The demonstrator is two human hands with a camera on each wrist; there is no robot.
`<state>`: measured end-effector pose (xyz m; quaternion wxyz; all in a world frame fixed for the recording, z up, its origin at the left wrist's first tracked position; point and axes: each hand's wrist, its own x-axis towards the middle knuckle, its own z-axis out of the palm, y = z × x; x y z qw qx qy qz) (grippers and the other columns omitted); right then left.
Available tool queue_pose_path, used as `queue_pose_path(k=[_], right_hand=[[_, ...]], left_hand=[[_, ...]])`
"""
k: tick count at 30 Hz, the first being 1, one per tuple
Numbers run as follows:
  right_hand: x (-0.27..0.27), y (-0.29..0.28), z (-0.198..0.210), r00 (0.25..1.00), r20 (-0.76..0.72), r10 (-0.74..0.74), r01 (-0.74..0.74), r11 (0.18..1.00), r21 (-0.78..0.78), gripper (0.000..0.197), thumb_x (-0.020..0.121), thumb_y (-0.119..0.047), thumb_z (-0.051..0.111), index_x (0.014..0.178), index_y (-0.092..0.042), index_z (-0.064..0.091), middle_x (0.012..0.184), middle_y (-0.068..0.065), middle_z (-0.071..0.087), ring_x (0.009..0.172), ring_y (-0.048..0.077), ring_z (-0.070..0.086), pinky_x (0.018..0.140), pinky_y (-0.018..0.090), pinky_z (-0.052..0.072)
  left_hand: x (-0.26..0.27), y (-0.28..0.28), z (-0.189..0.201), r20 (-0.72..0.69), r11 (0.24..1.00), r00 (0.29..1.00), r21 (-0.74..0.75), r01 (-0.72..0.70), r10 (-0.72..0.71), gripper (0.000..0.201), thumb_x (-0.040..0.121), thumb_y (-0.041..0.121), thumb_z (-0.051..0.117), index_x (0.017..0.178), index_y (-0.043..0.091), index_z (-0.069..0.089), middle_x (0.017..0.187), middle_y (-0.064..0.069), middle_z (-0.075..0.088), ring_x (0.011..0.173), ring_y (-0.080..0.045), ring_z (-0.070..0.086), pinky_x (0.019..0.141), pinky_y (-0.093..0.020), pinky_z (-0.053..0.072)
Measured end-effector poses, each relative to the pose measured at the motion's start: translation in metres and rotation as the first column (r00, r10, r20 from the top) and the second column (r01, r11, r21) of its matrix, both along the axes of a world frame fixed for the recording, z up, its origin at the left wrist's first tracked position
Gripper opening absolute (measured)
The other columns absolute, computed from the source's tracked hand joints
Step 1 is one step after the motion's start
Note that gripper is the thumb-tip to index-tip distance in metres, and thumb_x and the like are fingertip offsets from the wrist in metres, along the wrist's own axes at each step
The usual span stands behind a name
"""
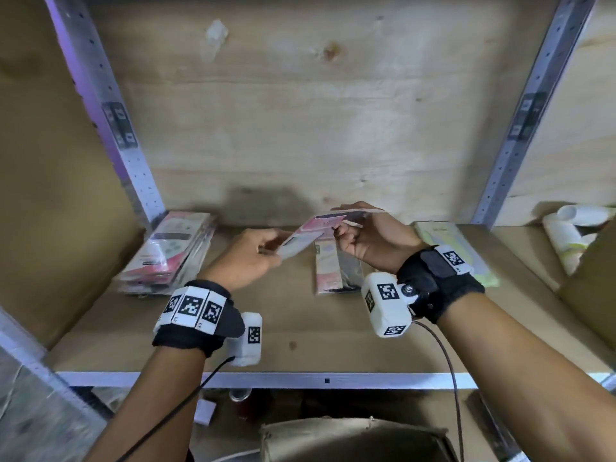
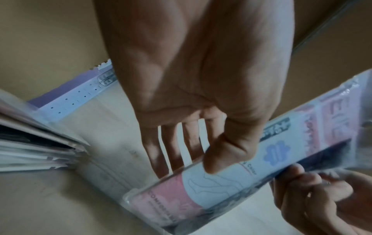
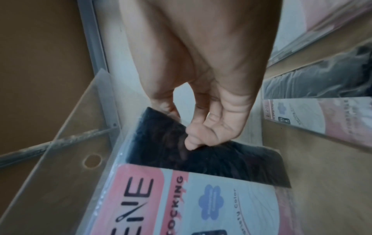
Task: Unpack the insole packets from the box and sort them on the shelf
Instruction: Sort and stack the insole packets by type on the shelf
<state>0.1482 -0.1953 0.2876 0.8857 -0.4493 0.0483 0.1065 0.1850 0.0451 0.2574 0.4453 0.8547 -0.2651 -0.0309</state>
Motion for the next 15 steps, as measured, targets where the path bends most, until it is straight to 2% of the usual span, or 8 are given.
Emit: queue_pose_path(k=[2, 5, 8, 11, 13, 15], right_hand=[[0.000, -0.003, -0.002, 1.000, -0.025, -0.016, 0.017, 0.999, 0.032, 0.028, 0.094, -0.006, 0.047, 0.075, -0.004, 0.068, 0.074, 0.015, 0.060, 0.061, 0.019, 0.053, 0.050, 0.024, 0.047], [-0.001, -0.005, -0.006, 0.999, -0.049, -0.022, 0.025, 0.999, 0.042, 0.025, 0.096, -0.007, 0.042, 0.090, -0.001, 0.065, 0.081, 0.015, 0.062, 0.066, 0.018, 0.056, 0.051, 0.023, 0.051], [-0.001, -0.010, -0.009, 0.999, -0.039, -0.027, 0.028, 0.999, 0.036, 0.016, 0.095, -0.017, 0.053, 0.086, -0.005, 0.061, 0.081, 0.011, 0.066, 0.066, 0.017, 0.059, 0.052, 0.023, 0.051], [0.000, -0.016, -0.014, 0.998, -0.030, -0.053, 0.054, 0.998, 0.027, 0.018, 0.094, -0.024, 0.059, 0.085, -0.009, 0.063, 0.081, 0.008, 0.069, 0.063, 0.017, 0.061, 0.052, 0.022, 0.049], [0.000, -0.020, -0.020, 0.998, -0.015, -0.059, 0.059, 0.998, -0.018, 0.017, 0.095, -0.025, 0.059, 0.090, -0.009, 0.063, 0.079, 0.006, 0.067, 0.063, 0.016, 0.060, 0.050, 0.021, 0.048], [0.000, -0.025, -0.029, 0.998, 0.025, -0.060, 0.064, 0.982, -0.178, 0.015, 0.093, -0.024, 0.062, 0.098, -0.010, 0.062, 0.071, 0.002, 0.060, 0.059, 0.013, 0.052, 0.049, 0.021, 0.043]], left_hand=[[0.003, -0.007, -0.005, 0.053, 0.999, 0.998, 0.034, -0.034, 0.032, 0.041, 0.084, 0.007, 0.069, 0.123, 0.020, 0.069, 0.114, 0.006, 0.073, 0.106, -0.014, 0.069, 0.101, -0.043, 0.051], [0.007, -0.014, -0.009, 0.103, 0.996, 0.991, 0.018, -0.091, 0.088, 0.031, 0.089, 0.014, 0.067, 0.119, 0.020, 0.071, 0.115, 0.007, 0.073, 0.103, -0.012, 0.069, 0.098, -0.042, 0.053], [0.013, -0.019, -0.011, 0.129, 0.994, 0.985, -0.013, -0.112, 0.113, 0.027, 0.092, 0.014, 0.064, 0.118, 0.015, 0.071, 0.118, 0.004, 0.073, 0.106, -0.014, 0.068, 0.099, -0.042, 0.052], [0.012, -0.025, -0.010, 0.091, 0.993, 0.993, -0.094, -0.069, 0.077, 0.030, 0.092, 0.011, 0.063, 0.121, 0.015, 0.069, 0.117, 0.005, 0.073, 0.107, -0.013, 0.069, 0.100, -0.043, 0.052], [0.011, -0.028, -0.010, 0.059, 0.991, 0.997, -0.123, -0.044, 0.051, 0.032, 0.093, 0.009, 0.062, 0.124, 0.017, 0.068, 0.117, 0.006, 0.073, 0.108, -0.011, 0.068, 0.101, -0.042, 0.052], [0.010, -0.031, -0.010, 0.015, 0.985, 1.000, -0.170, -0.024, 0.026, 0.034, 0.094, 0.007, 0.062, 0.126, 0.016, 0.067, 0.117, 0.003, 0.073, 0.108, -0.012, 0.069, 0.100, -0.039, 0.053]])
